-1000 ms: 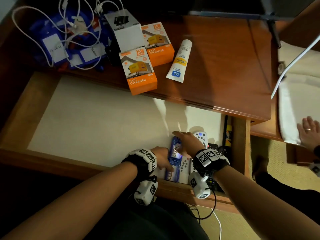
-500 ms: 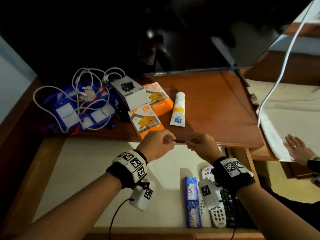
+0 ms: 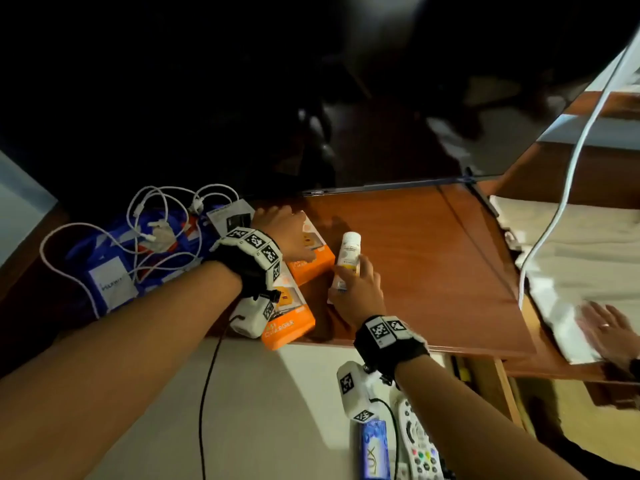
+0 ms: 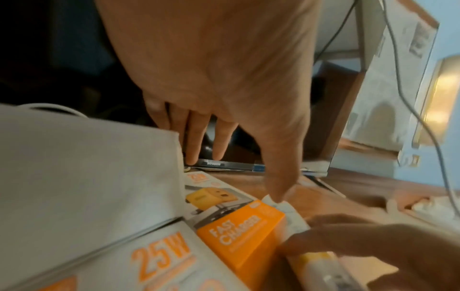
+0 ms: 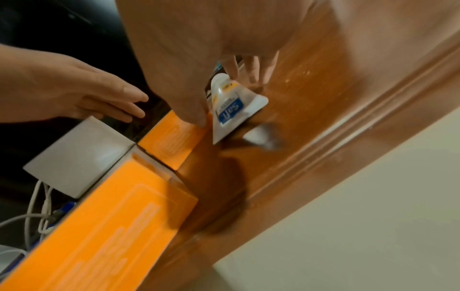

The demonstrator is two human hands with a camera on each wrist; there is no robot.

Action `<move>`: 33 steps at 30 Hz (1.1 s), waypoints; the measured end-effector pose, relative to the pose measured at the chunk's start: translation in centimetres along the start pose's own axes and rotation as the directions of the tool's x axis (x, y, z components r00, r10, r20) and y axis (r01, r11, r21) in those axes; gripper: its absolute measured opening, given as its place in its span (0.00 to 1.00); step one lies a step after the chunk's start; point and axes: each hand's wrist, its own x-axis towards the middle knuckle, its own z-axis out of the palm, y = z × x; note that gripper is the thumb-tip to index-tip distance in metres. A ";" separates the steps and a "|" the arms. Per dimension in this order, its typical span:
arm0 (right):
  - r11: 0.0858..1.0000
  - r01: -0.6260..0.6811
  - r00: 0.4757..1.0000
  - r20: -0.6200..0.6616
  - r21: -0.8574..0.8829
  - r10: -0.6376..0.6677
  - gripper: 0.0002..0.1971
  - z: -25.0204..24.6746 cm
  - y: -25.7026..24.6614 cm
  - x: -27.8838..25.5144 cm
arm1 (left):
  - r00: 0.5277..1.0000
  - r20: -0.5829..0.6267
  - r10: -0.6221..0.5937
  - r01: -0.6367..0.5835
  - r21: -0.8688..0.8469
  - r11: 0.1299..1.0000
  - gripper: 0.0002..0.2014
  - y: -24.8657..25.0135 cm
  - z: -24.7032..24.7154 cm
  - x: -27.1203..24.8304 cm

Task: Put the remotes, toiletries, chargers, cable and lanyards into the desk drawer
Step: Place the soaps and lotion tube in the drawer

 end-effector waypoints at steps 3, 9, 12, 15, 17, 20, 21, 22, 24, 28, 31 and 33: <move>0.998 0.041 0.998 -0.047 -0.037 -0.042 0.23 0.9 0.8 0.3 | 0.994 0.105 -0.037 0.029 0.076 0.997 0.55 0.3 0.8 1.3; 0.991 0.110 0.979 -0.166 -0.079 -0.122 0.18 1.4 3.8 -0.4 | 0.963 0.239 -0.121 0.078 0.183 0.980 0.68 1.1 1.4 1.9; 0.990 0.125 0.959 -0.250 -0.060 -0.136 0.13 1.2 5.1 -1.3 | 0.965 0.236 -0.116 0.066 0.209 0.976 0.66 1.3 1.3 2.3; 0.992 0.090 0.953 -0.281 -0.085 -0.111 0.14 1.1 6.2 -2.5 | 0.972 0.204 -0.121 0.081 0.193 0.978 0.65 1.7 1.3 2.4; 0.996 0.046 0.960 -0.273 -0.076 -0.065 0.15 1.2 6.9 -3.4 | 0.990 0.112 -0.091 0.066 0.213 0.975 0.66 2.3 1.3 2.2; 0.999 -0.024 0.970 -0.243 -0.031 0.015 0.17 1.0 7.7 -4.7 | 0.999 -0.004 -0.045 0.045 0.188 0.981 0.64 3.6 0.8 1.6; 0.999 -0.052 0.972 -0.229 0.003 0.052 0.19 0.8 7.9 -4.9 | 0.999 -0.036 -0.032 0.038 0.163 0.986 0.64 4.1 0.5 1.4; 0.995 -0.078 0.971 -0.221 0.063 0.090 0.20 0.8 8.2 -5.2 | 0.998 -0.066 -0.016 0.025 0.135 0.991 0.64 4.7 0.3 0.9; 0.967 -0.099 0.961 -0.230 0.237 0.155 0.23 0.7 8.8 -5.9 | 0.992 -0.119 0.036 -0.029 0.059 0.998 0.64 5.7 -0.1 -0.5; 0.720 -0.186 0.928 -0.121 0.668 0.353 0.23 -0.2 8.9 -9.2 | 0.977 -0.110 0.181 -0.199 -0.181 0.963 0.60 7.5 0.4 -5.8; 0.513 -0.225 0.904 -0.020 0.829 0.428 0.22 0.1 9.2 -11.8 | 0.951 -0.091 0.295 -0.308 -0.355 0.883 0.57 8.1 1.8 -10.6; 0.423 -0.254 0.887 0.035 0.870 0.461 0.20 0.8 9.8 -13.2 | 0.923 -0.075 0.377 -0.372 -0.419 0.828 0.57 7.9 3.4 -13.5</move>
